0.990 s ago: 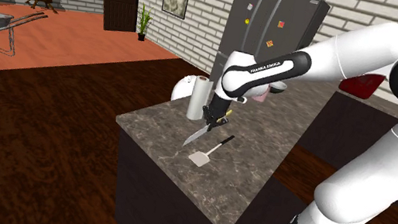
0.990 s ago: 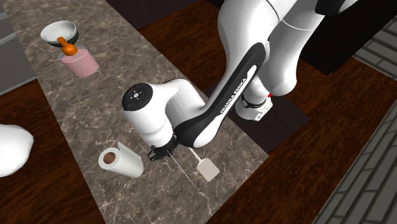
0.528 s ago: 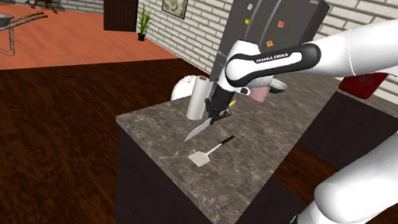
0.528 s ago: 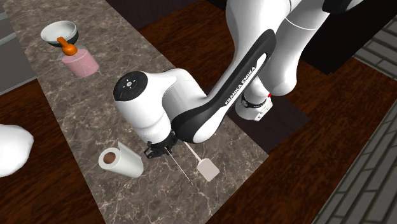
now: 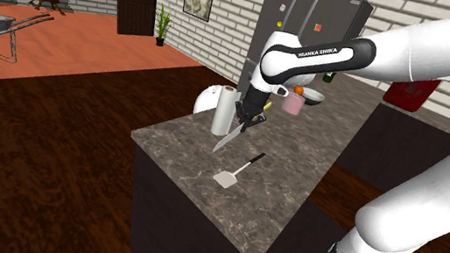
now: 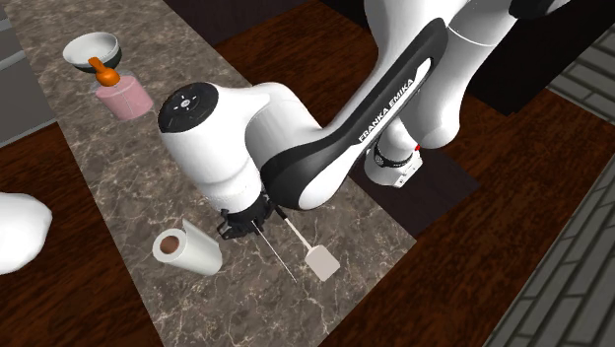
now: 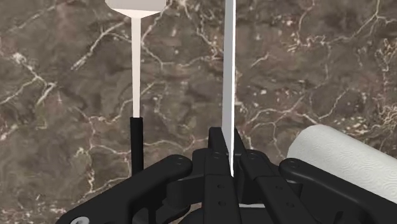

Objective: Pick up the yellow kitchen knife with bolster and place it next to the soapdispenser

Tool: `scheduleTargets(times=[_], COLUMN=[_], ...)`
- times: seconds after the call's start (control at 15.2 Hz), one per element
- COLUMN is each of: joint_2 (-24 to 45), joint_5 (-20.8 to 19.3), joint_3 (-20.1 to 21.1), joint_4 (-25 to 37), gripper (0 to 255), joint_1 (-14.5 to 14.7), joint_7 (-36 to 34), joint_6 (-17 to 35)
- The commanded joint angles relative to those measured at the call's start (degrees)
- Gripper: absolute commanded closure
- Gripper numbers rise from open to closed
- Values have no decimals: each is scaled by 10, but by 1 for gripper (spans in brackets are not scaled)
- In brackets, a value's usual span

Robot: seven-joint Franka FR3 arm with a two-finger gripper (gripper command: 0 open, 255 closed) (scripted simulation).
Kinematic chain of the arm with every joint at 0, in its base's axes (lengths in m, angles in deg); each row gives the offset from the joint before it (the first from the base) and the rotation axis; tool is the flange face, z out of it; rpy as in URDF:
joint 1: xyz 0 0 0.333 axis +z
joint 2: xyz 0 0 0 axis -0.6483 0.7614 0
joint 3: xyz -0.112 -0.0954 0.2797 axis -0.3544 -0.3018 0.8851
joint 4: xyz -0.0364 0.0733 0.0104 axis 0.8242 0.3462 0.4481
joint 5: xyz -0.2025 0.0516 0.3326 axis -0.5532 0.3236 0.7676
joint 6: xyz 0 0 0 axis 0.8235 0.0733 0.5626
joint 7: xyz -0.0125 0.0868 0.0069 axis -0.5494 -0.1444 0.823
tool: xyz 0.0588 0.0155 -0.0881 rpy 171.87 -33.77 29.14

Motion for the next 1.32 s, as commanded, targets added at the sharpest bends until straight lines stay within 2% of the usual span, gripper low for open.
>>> scheduleTargets(times=[0.0, 1.25], joint_2=[-5, -34], joint_5=[0, -2], joint_3=[-1, -12], joint_4=[11, 131], gripper=[255, 255], joint_1=[0, -4], joint_7=[-1, -11], joint_6=[-17, -163])
